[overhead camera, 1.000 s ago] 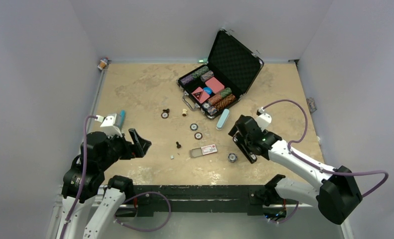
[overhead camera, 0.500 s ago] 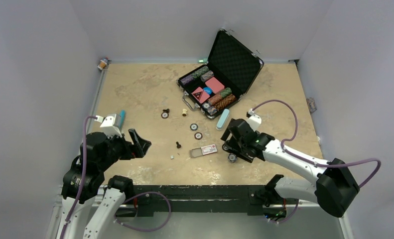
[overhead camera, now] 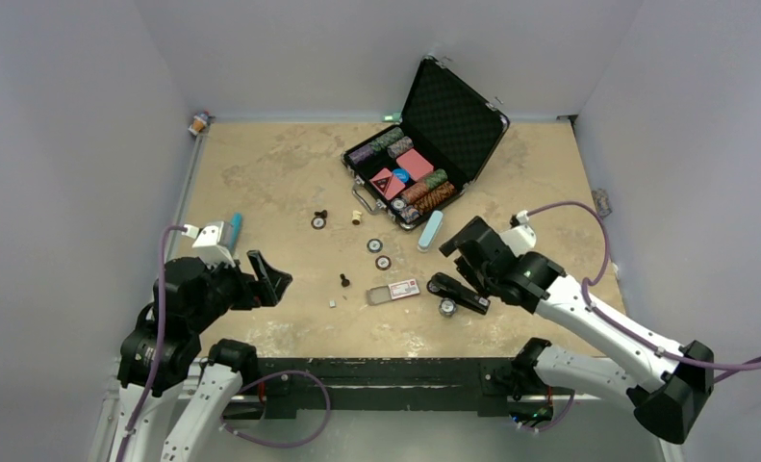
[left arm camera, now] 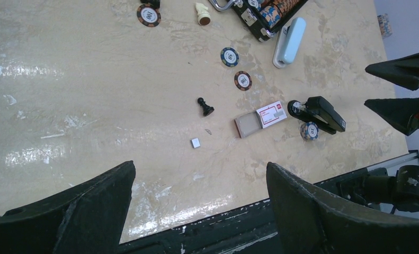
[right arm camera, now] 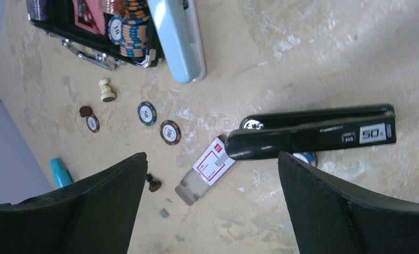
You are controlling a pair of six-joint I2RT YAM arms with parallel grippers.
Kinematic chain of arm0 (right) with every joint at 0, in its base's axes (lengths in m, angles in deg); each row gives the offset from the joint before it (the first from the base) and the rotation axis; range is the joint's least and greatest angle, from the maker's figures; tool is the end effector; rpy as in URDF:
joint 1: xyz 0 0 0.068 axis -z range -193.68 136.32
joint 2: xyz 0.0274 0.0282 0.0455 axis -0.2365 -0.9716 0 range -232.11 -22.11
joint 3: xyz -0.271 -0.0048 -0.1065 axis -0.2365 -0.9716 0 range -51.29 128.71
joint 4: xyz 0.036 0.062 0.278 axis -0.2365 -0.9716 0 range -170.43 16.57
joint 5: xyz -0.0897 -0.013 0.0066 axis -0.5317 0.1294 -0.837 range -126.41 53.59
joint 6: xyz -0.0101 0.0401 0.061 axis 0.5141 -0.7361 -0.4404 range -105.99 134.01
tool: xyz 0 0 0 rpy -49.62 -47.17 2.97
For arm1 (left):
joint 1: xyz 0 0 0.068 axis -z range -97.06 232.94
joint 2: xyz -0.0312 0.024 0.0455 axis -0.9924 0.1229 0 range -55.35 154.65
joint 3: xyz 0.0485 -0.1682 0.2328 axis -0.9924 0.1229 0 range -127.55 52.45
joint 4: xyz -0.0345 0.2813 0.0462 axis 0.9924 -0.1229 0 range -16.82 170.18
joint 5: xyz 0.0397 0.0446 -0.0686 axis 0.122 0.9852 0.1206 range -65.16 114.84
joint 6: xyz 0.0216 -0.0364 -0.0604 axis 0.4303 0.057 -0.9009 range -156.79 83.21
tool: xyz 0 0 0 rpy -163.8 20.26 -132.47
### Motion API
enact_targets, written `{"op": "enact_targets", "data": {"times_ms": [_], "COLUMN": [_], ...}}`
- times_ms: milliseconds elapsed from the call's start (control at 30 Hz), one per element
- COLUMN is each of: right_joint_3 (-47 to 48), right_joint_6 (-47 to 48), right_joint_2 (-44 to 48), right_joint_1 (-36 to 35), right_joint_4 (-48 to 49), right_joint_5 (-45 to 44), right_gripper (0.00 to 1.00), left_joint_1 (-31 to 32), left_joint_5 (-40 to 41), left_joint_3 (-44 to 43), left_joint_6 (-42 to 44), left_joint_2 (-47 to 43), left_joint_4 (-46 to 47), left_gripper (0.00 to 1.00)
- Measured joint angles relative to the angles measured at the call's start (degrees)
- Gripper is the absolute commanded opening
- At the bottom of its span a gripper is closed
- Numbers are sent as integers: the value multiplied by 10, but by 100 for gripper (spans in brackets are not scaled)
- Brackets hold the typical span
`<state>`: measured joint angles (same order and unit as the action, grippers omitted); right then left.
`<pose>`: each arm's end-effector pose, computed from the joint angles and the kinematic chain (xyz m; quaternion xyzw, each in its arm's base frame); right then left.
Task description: Unload the staples from the stapler
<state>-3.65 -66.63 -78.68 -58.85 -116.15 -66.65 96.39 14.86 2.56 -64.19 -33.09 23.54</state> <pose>0.1779 0.1350 0.2669 0.3594 0.8424 0.1701 0.3637 0.0843 -0.0312 0.3348 -0.0604 0.8574 -0.2467 0.4477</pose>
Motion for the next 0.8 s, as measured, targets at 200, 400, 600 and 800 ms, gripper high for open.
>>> {"op": "enact_targets", "data": {"times_ms": [200,400,600,800], "right_joint_3": [-28,-107,-139,-172], "right_joint_6": [-130,-250,-332,-364], "right_joint_2": [20,96,89,62], "right_joint_1": [1,1,1,12], "right_joint_4": [-54,-52,-38,3], "right_joint_5": [44,90,118,128], "right_gripper": [96,96,95,90], "left_joint_1": [0,0,0,0], "left_joint_5": [-3,-7,-11,-14], "left_joint_3": [0,0,0,0], "left_joint_6": [0,0,0,0], "left_joint_2": [-2,-7,-8,-11], "left_joint_4": [0,0,0,0], "left_gripper": [96,96,96,96]}}
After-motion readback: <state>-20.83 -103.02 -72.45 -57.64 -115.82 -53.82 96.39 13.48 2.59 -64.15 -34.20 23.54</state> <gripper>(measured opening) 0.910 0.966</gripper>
